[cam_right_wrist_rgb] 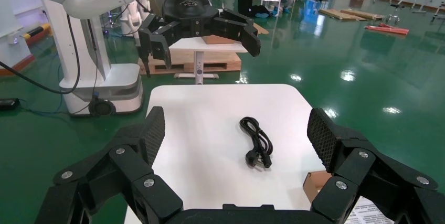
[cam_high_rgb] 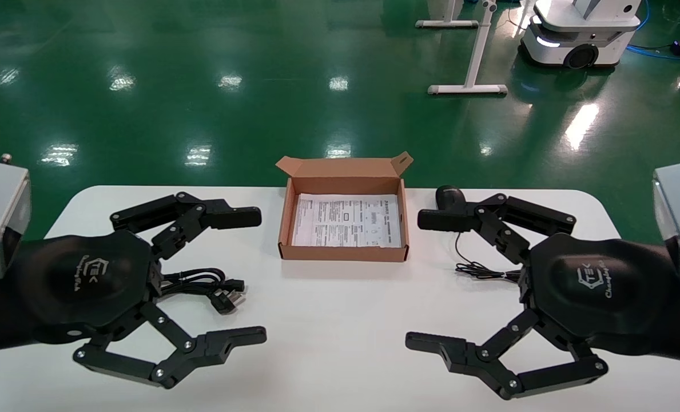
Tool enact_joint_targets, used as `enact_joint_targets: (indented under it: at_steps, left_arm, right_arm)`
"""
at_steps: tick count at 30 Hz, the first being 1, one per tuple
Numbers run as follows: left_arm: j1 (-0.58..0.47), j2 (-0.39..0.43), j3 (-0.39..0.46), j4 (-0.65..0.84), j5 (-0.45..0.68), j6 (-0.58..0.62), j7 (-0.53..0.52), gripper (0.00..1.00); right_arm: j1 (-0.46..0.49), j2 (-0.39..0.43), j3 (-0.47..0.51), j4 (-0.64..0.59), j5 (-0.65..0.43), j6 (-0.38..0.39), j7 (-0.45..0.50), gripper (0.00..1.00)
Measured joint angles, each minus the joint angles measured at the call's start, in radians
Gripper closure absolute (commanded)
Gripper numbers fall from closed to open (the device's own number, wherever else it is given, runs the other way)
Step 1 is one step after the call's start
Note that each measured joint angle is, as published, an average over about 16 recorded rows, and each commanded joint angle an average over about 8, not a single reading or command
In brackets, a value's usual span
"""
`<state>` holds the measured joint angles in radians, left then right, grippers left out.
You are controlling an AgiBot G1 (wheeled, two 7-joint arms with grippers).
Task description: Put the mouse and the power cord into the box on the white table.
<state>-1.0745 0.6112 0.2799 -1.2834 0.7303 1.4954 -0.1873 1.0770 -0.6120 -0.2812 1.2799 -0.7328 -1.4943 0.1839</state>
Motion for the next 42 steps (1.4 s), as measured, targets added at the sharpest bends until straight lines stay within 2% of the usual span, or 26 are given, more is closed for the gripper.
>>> enact_joint_targets:
  at_steps: [18,25,30,34,42]
  left_arm:
    - [0.001,-0.001,0.002,-0.001,0.003,0.003,0.000,0.00]
    - [-0.045,-0.001,0.056,-0.003,0.082,0.039,0.004,0.00]
    - [-0.120,0.009,0.143,0.031,0.191,0.066,0.029,0.00]
    - [-0.205,0.027,0.236,0.088,0.316,0.085,0.070,0.00]
    - [-0.381,0.111,0.409,0.337,0.587,0.066,0.220,0.00]
  right_arm:
    - [0.000,0.000,0.000,0.000,0.000,0.000,0.000,0.00]
    - [0.011,0.010,-0.004,-0.035,-0.037,-0.014,-0.039,0.00]
    - [0.055,0.015,-0.028,-0.122,-0.120,-0.038,-0.127,0.00]
    - [0.113,0.007,-0.063,-0.235,-0.229,-0.045,-0.234,0.00]
    - [0.271,-0.074,-0.170,-0.527,-0.504,-0.005,-0.506,0.00]
